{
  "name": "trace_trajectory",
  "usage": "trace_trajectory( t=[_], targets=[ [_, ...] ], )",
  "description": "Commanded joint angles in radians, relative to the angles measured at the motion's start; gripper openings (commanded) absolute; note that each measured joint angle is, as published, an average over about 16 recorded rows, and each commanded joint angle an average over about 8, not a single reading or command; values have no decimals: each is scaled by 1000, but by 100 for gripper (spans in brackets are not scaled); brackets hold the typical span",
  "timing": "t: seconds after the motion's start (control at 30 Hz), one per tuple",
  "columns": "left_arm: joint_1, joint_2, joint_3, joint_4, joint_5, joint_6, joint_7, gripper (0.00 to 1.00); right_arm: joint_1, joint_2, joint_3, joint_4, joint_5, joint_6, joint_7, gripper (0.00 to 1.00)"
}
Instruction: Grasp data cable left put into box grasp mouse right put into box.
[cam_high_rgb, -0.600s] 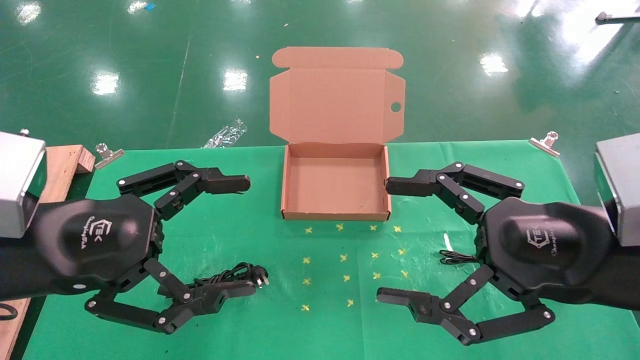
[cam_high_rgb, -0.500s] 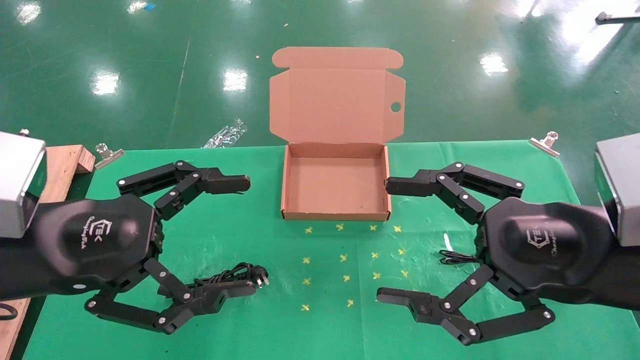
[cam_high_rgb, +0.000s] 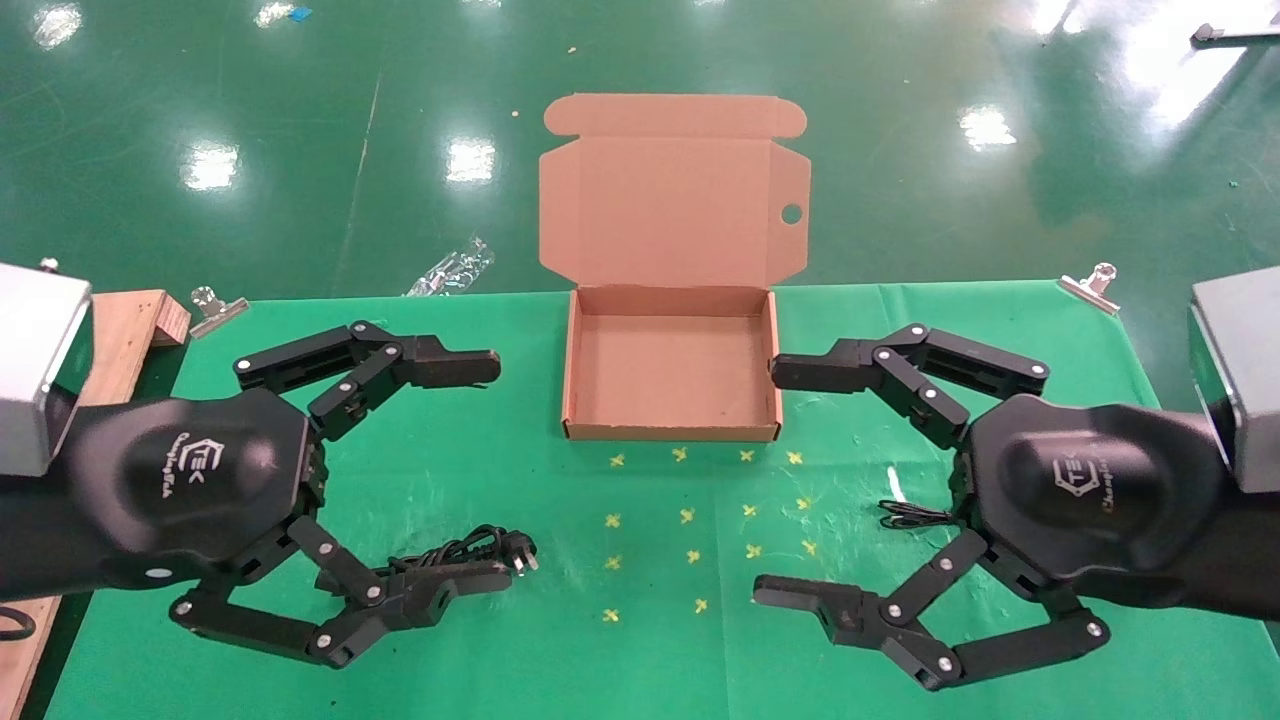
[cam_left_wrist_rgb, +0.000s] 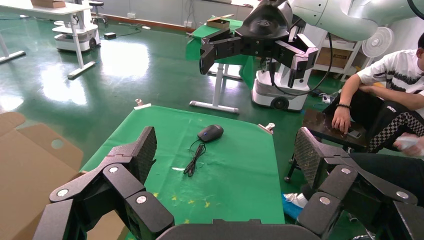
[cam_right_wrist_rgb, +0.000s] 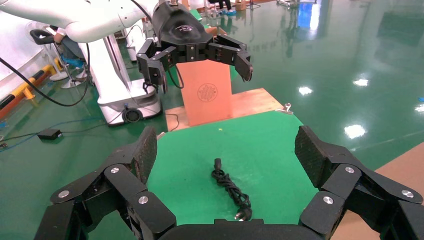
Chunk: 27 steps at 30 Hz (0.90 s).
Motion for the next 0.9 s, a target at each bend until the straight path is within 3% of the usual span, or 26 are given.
trace_trajectory(
  t=[0.03, 0.43, 0.7, 0.9],
  targets=[
    [0, 0, 0, 0, 0, 0, 0, 100, 0, 0, 0, 0, 0, 0, 0, 100],
    [2, -3, 16, -11, 46, -4, 11, 100, -8, 23, -11, 4, -41, 2, 0, 100],
    [-47, 1, 141, -55, 412, -56, 26, 100, -27, 113, -69, 41, -263, 68, 43, 100],
    [-74, 55, 254, -50, 704, -121, -39, 100, -46, 129, -88, 45, -333, 108, 58, 100]
  ],
)
